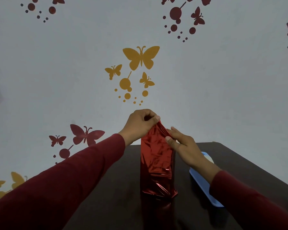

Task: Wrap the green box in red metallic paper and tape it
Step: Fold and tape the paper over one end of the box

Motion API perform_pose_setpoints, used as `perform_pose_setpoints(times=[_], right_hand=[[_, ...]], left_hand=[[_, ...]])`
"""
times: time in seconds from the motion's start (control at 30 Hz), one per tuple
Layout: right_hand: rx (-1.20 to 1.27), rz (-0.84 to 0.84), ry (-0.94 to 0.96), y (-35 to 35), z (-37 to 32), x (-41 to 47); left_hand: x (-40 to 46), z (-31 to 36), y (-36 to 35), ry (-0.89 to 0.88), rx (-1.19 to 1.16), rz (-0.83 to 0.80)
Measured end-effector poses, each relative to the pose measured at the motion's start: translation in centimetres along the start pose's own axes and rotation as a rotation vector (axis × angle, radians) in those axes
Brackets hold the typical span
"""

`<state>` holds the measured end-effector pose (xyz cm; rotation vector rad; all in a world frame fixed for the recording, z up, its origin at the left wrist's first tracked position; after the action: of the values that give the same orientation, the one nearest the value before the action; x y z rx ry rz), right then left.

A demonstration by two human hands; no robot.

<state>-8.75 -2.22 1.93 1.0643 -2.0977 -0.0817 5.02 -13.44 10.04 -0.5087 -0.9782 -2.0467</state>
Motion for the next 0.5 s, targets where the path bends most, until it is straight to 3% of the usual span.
perform_pose_setpoints(times=[0.2,0.37,0.5], right_hand=[[0.044,0.030,0.012,0.3,0.3,0.1],[0.087,0.034,0.022,0.2,0.6,0.7],[0.166,0.041,0.019,0.3,0.8,0.6]], left_hand=[[0.5,-0.3,-0.5,0.016,-0.084,-0.045],[0.3,-1.1,-1.2,0.054,-0.178,0.008],[0.3,-1.2,-1.6,-0.005,-0.170,-0.034]])
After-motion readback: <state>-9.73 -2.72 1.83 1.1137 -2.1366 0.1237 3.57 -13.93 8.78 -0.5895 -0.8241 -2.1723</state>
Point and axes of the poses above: each hand's wrist, its own x-axis towards the middle knuckle, its own y-axis out of the back of the hand, z = x × y, the point moved 6 cm from there along x, towards the middle knuckle
